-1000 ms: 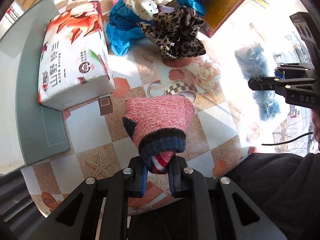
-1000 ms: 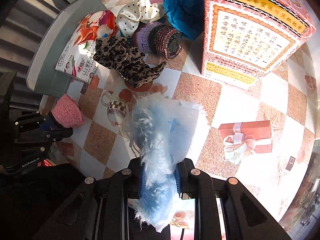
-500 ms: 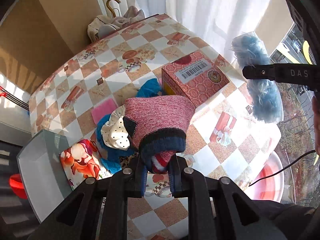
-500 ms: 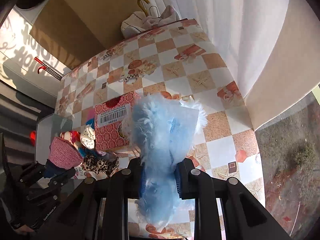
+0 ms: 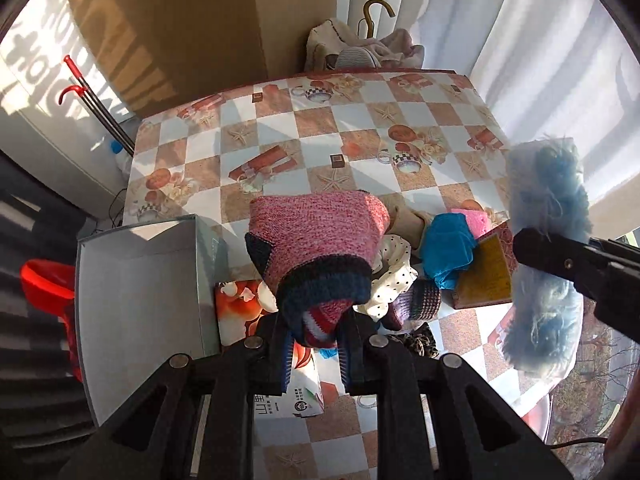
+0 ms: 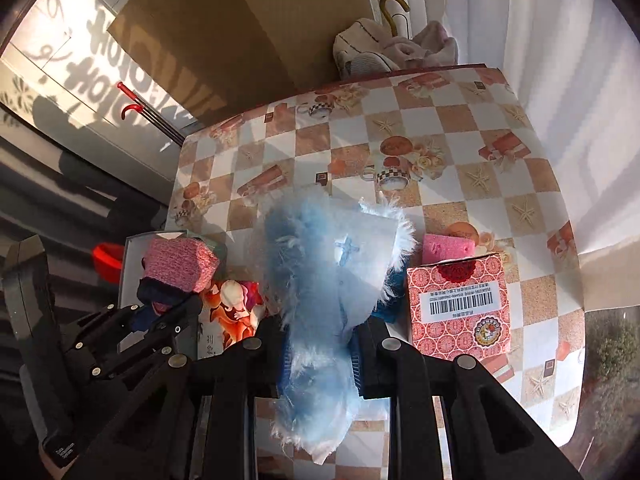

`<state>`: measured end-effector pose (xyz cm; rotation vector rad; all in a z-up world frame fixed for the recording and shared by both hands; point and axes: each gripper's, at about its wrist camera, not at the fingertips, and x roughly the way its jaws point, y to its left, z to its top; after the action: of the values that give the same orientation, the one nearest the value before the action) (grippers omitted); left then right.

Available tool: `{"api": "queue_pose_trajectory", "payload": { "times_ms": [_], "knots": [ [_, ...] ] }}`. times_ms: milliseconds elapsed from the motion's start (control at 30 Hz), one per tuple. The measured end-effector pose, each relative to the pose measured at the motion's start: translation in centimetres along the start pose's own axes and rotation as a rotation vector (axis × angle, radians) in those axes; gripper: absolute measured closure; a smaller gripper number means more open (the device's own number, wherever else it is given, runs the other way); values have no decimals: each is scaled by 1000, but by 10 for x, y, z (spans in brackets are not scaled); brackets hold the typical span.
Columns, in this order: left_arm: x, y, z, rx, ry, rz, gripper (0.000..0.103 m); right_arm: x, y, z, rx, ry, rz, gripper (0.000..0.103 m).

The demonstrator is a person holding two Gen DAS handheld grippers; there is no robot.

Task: Organize soft objects
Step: 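Lift both held items and carry them over the open white box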

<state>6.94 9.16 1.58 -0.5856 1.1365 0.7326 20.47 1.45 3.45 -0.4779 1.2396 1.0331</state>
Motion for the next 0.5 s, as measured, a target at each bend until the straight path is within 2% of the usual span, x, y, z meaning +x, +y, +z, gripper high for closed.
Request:
{"api": "queue_pose_trajectory", "payload": {
  "times_ms": [100,300,500],
  "knots": [
    [5,25,-18,-66,55,-19,83,16,36,-19,-48,52,18,78],
    [-7,57,-47,-130,19,87,83,21,88,-34,-195,62,9,78],
    [-18,86,-69,-195,3,115,83,31,118,-46,-262,103,0,78]
  ]
}}
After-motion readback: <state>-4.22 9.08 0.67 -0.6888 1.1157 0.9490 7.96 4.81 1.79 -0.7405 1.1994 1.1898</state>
